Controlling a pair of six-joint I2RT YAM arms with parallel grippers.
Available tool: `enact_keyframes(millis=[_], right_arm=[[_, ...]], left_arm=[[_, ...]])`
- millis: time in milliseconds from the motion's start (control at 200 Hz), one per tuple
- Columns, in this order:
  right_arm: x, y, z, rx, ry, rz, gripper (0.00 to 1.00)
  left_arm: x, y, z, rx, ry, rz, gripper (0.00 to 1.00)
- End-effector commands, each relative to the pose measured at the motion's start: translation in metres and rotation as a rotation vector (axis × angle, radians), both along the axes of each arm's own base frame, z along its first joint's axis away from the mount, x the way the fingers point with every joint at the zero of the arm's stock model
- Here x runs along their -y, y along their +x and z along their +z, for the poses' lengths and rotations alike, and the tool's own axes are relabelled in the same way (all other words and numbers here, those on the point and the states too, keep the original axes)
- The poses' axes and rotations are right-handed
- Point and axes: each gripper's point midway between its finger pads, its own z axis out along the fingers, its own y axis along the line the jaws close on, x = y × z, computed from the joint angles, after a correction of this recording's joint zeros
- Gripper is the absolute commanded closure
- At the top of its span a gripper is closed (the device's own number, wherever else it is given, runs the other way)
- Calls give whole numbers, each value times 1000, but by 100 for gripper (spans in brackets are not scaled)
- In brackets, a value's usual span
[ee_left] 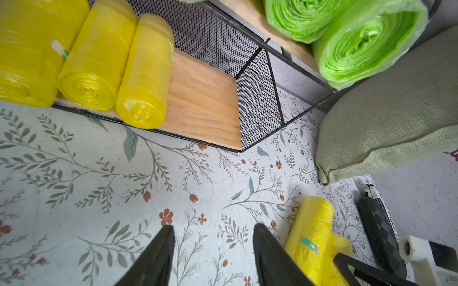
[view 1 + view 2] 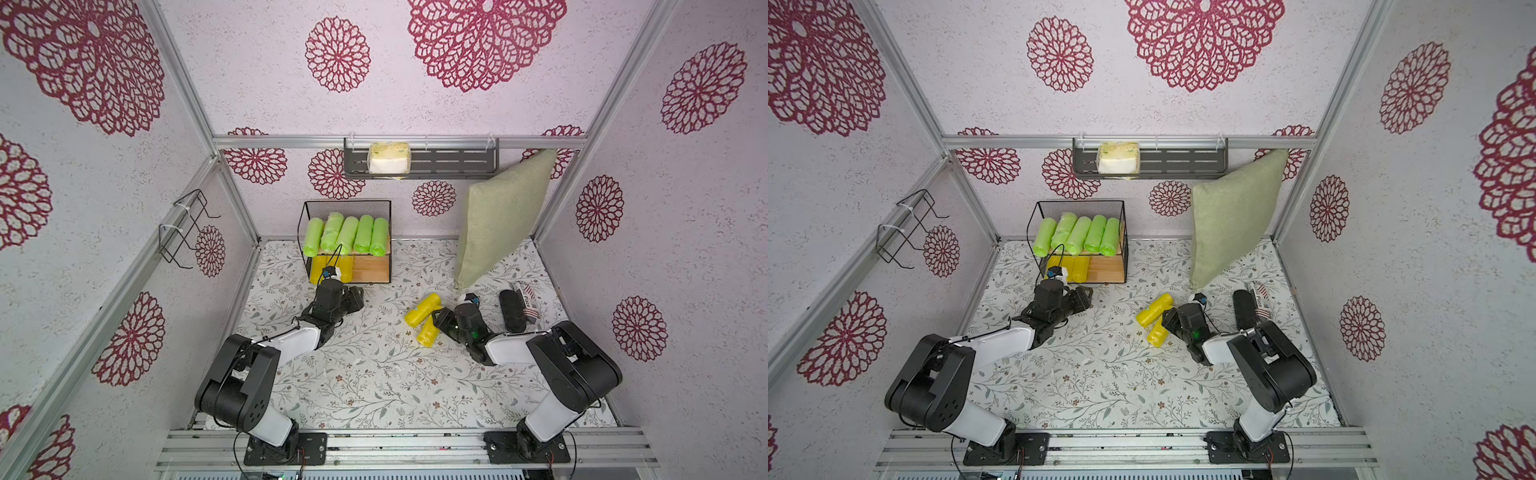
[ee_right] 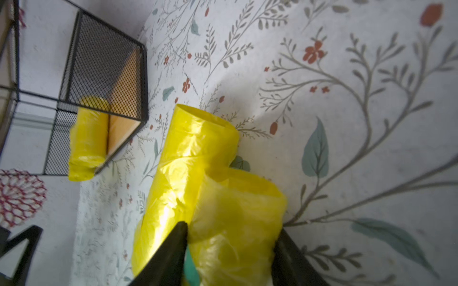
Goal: Sort the rolls of trash bags by color and place them on the shelf
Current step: Pick up the roll of trash bags from the center of the board.
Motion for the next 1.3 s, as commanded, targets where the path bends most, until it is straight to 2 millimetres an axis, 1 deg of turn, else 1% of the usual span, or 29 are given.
enact_keyframes(millis=[0, 55, 120, 185, 250, 390, 485, 550, 630, 725, 800, 870, 1025, 1121, 1221, 1296], right_arm=[[20, -2, 21, 61, 3, -94, 56], [28, -3, 36, 106, 17, -128, 59], [34, -5, 58, 175, 50, -157, 60], [39, -7, 84, 255, 101, -178, 60], [39, -7, 114, 333, 159, -187, 60], [27, -4, 182, 493, 254, -172, 60], [16, -2, 220, 575, 319, -149, 59], [8, 0, 239, 615, 356, -132, 59], [-1, 3, 258, 653, 407, -108, 59], [-9, 4, 272, 683, 461, -85, 59], [-16, 5, 278, 687, 494, -68, 59], [-22, 5, 280, 683, 520, -52, 59], [-29, 3, 286, 693, 552, -31, 59], [-31, 3, 288, 694, 553, -25, 59], [-32, 3, 288, 694, 553, -20, 59], [-33, 3, 288, 696, 555, -17, 59]], left_arm=[[10, -1, 24, 43, -15, -37, 44], [13, -2, 30, 53, -25, -48, 44], [19, -4, 37, 67, -42, -68, 43], [28, -8, 50, 105, -79, -111, 42], [42, -15, 70, 164, -136, -175, 38], [85, -42, 118, 281, -270, -381, 27], [113, -61, 146, 312, -377, -531, 21], [129, -73, 158, 309, -416, -613, 19], [145, -78, 159, 263, -421, -663, 17], [156, -80, 161, 254, -454, -696, 14], [162, -82, 167, 264, -510, -721, 11], [168, -81, 168, 255, -549, -741, 10], [176, -75, 158, 213, -581, -741, 9], [183, -75, 156, 198, -585, -764, 8], [188, -75, 156, 185, -597, -786, 12], [191, -74, 154, 172, -606, -794, 18]])
